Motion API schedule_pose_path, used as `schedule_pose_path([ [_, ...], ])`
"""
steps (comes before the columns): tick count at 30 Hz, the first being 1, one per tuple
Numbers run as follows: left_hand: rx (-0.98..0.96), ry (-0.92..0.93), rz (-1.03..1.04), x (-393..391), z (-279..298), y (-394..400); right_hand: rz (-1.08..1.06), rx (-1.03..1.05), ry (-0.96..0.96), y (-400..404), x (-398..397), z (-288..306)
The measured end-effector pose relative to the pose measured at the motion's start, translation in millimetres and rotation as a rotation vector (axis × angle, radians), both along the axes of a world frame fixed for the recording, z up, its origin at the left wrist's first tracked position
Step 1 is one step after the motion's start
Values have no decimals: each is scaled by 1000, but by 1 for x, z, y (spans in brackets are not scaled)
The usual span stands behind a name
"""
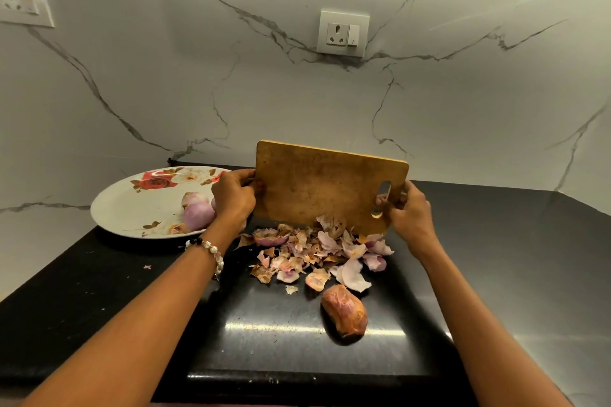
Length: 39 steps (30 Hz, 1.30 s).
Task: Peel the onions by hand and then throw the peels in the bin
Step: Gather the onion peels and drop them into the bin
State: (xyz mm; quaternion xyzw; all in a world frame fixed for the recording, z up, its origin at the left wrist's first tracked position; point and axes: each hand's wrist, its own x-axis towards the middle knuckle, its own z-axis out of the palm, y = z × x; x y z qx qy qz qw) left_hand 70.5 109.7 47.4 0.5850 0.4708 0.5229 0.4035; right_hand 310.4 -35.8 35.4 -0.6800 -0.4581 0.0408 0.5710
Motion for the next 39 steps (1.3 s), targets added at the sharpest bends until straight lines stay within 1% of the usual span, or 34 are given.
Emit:
schedule_pose_path([
  [2, 22, -115, -46, 1, 11, 3, 41, 133, 15, -3, 4, 9],
  [4, 80, -137, -49, 2, 25, 2, 100, 195, 37, -5, 7, 22],
  [7, 82, -117, -46, 2, 34, 0, 225, 161, 145, -12, 12, 32],
  [10, 32, -126, -100, 6, 36, -8, 221, 192, 257, -29, 9, 41],
  [13, -2, -105, -117, 22, 41, -20, 121, 224, 357, -52, 7, 50],
  [15, -63, -122, -140, 42, 44, -30, 39, 234, 468, -74, 10, 55],
  [16, -120, -150, -187, 52, 44, -34, -5, 238, 538, -84, 13, 56],
  [19, -332, -232, -435, 87, 48, -72, -173, 293, 716, -125, 24, 52],
  [22, -540, -370, -651, 122, 43, -117, -324, 313, 839, -161, 30, 36],
  [24, -641, -375, -755, 144, 33, -146, -425, 336, 907, -180, 31, 21],
  [26, -708, -428, -805, 162, 20, -170, -492, 351, 950, -191, 30, 7],
  [30, -763, -454, -809, 188, 0, -202, -589, 380, 984, -203, 27, -16],
  [33, -726, -411, -829, 191, -3, -215, -640, 366, 980, -201, 21, -30],
  [36, -665, -347, -842, 197, -3, -224, -666, 288, 879, -198, 21, -42],
  [39, -646, -353, -811, 204, -10, -219, -637, 103, 736, -199, 24, -40],
])
